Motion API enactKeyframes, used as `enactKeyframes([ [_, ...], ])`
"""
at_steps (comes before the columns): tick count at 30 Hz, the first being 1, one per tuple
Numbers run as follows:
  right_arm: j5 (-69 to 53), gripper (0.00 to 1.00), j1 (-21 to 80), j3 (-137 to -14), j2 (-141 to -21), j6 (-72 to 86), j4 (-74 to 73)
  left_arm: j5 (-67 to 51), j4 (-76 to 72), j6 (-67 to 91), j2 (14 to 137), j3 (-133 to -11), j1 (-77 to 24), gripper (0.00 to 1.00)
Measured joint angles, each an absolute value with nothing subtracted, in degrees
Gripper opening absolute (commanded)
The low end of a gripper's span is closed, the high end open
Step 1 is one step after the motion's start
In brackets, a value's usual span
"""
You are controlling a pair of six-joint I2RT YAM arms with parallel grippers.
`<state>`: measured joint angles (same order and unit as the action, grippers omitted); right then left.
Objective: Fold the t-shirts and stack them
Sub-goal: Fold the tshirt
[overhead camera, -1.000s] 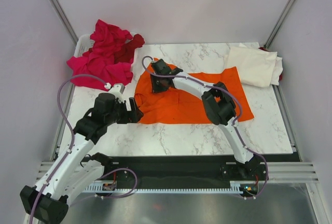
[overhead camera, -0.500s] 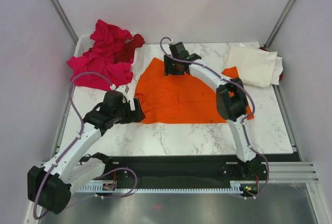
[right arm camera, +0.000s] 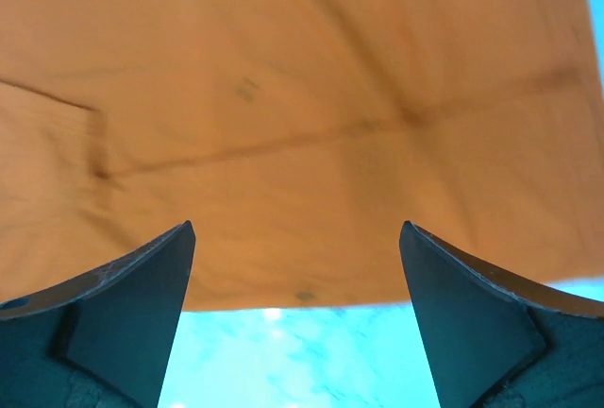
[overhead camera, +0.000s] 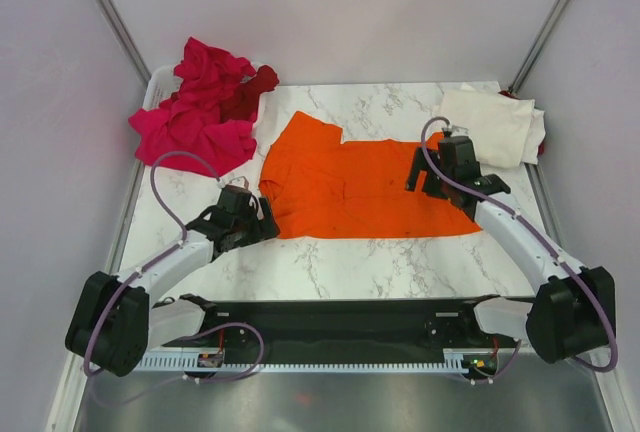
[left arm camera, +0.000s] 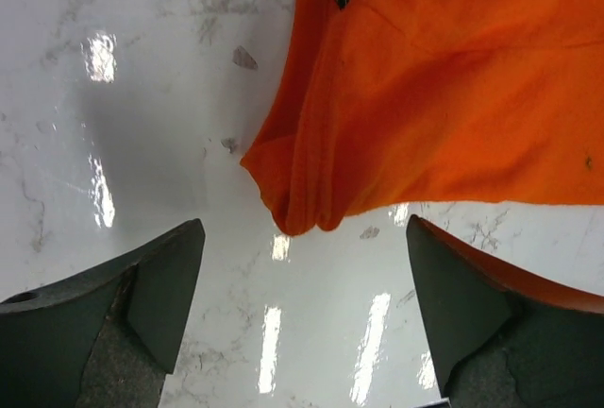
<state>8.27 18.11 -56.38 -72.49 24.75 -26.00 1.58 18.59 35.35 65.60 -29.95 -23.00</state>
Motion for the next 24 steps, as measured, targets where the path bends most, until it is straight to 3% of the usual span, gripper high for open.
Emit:
enactKeyframes([
  [5, 5.28, 0.98, 8.51, -43.42, -69.04, 27.22, -25.63, 4.64, 9.96, 36.01, 65.98, -26.13, -23.00, 0.89],
  [8, 0.84, 0.98, 2.59, -39.42, -69.52, 28.42, -24.73, 6.17, 6.28, 36.51, 66.02, -24.97, -23.00, 0.73],
  [9, -0.60, 0.98, 0.60, -38.59, -69.91, 28.82, -24.36, 6.59, 5.58, 36.62, 66.28, -24.88, -23.00, 0.62],
  [11, -3.18, 0.98, -3.16, -37.01, -70.43, 29.52, -23.03, 7.20, 4.38, 37.17, 66.94, -24.88, -23.00, 0.51],
  [12, -4.14, 0.98, -4.93, -36.25, -70.48, 29.85, -22.59, 7.42, 3.66, 37.30, 67.46, -24.88, -23.00, 0.40],
  [14, -5.17, 0.98, -7.97, -35.11, -70.48, 30.26, -22.09, 7.64, 2.52, 37.71, 67.94, -24.80, -23.00, 0.32],
  [15, -5.56, 0.98, -9.58, -34.52, -70.48, 30.33, -21.61, 7.66, 2.04, 37.71, 67.99, -24.69, -23.00, 0.21],
  [18, -6.00, 0.98, -13.13, -32.73, -70.13, 30.48, -20.67, 7.90, 0.67, 38.00, 67.99, -24.43, -23.03, 0.07],
  [24, -7.11, 0.96, -18.94, -29.58, -67.77, 32.23, -18.13, 8.03, -0.38, 37.98, 67.99, -23.99, -23.03, 0.02],
])
